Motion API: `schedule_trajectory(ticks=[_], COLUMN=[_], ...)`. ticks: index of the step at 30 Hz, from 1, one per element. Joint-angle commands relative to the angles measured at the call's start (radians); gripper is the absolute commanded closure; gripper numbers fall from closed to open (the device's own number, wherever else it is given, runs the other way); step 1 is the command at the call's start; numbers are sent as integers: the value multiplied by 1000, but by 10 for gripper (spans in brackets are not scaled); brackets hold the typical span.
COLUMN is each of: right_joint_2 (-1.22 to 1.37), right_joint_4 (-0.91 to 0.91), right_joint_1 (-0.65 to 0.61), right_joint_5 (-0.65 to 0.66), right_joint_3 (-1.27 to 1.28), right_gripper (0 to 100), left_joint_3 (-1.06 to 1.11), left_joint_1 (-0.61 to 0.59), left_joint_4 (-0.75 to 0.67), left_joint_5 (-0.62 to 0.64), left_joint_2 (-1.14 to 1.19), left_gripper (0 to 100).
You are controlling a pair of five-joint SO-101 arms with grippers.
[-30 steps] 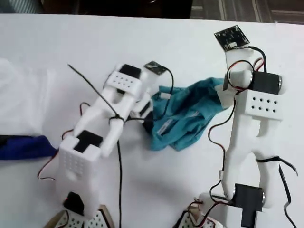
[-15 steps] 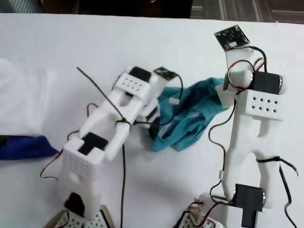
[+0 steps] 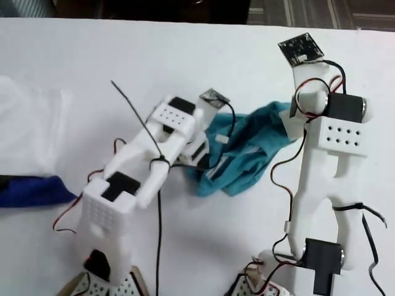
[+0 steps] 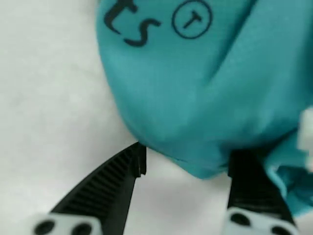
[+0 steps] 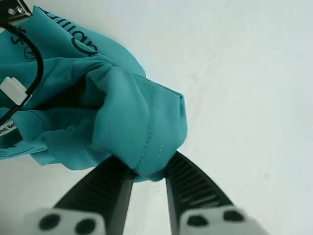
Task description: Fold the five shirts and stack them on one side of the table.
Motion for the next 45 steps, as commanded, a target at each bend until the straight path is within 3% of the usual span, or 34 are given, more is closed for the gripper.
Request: schedule_trajectory(ticks=[1,4,8,16,22,26,30,33,37,45], right_joint_2=[-1,-1,-2,1,-5,-5,4,25,90,213], right_joint_4=[-18,-18,-18,-18,-82,-108,-125,-137,-139,-179], right_joint_1=[4,4,4,4,-41,-165,-291,-314,-277,-160], right_joint_5=[5,5,5,-5,-12,-149,-167,-164,-160,-160], right_joint_3=[-3,-3,0,0,-5,-6,11,23,23,23], right_gripper=[981,981,981,981,981,981,936,878,850,848], left_joint_3=[28,41,33,-15,-254,-455,-483,-437,-420,-415], left_joint_1=[3,2,-14,-100,-192,-242,-295,-311,-356,-396], left_joint_4=[-57,-69,-77,-20,262,456,465,463,453,419], left_joint_5=[3,3,8,5,2,0,-23,-103,-147,-239], left_joint_2=[-5,-5,-6,-17,-17,-17,-17,-15,-2,9], left_gripper=[718,762,991,975,974,972,952,860,743,748])
